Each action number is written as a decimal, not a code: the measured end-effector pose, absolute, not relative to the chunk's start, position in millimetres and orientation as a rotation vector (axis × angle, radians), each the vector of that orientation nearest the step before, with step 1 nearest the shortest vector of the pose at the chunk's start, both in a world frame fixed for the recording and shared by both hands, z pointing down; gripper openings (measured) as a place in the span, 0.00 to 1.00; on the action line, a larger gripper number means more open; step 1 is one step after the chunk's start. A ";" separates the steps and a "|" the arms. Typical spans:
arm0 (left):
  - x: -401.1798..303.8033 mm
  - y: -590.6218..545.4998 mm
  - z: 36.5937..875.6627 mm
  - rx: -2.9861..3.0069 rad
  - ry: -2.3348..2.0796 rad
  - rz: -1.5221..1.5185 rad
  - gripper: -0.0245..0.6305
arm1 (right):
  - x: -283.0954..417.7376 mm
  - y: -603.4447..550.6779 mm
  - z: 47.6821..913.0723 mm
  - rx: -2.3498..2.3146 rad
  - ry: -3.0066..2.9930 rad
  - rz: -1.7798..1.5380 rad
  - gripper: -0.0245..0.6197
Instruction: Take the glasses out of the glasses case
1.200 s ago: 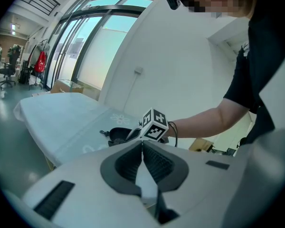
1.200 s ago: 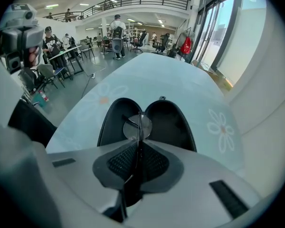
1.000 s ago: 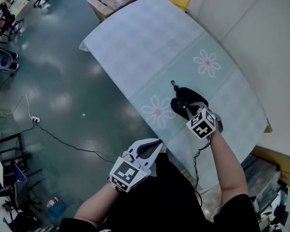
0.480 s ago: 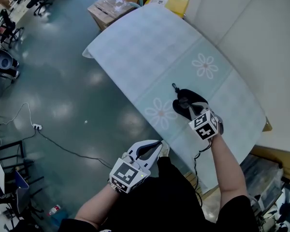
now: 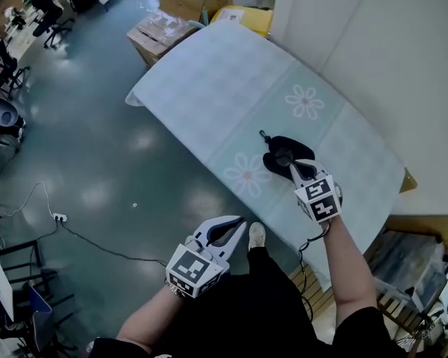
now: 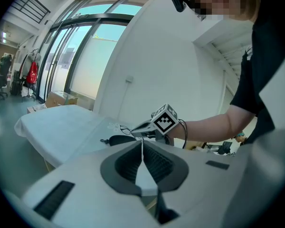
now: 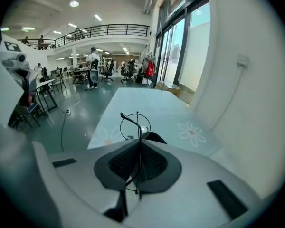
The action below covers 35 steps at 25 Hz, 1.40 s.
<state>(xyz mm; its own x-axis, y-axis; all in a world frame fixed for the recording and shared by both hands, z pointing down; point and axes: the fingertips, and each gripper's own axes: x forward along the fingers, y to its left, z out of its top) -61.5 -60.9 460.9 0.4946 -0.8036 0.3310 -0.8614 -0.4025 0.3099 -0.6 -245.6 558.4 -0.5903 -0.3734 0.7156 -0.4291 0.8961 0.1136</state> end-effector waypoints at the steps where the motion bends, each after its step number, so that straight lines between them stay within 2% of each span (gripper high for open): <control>1: -62.8 -57.9 458.9 2.312 -1.373 0.177 0.08 | -0.1 -241.7 550.5 0.595 -2.283 0.103 0.08; 14: -65.8 -22.0 439.6 2.415 -1.293 0.161 0.08 | 17.5 -159.3 468.7 0.847 -2.510 0.297 0.08; 35: -50.6 45.8 432.5 2.526 -1.158 0.171 0.08 | 47.1 -9.8 447.7 1.027 -2.570 0.449 0.08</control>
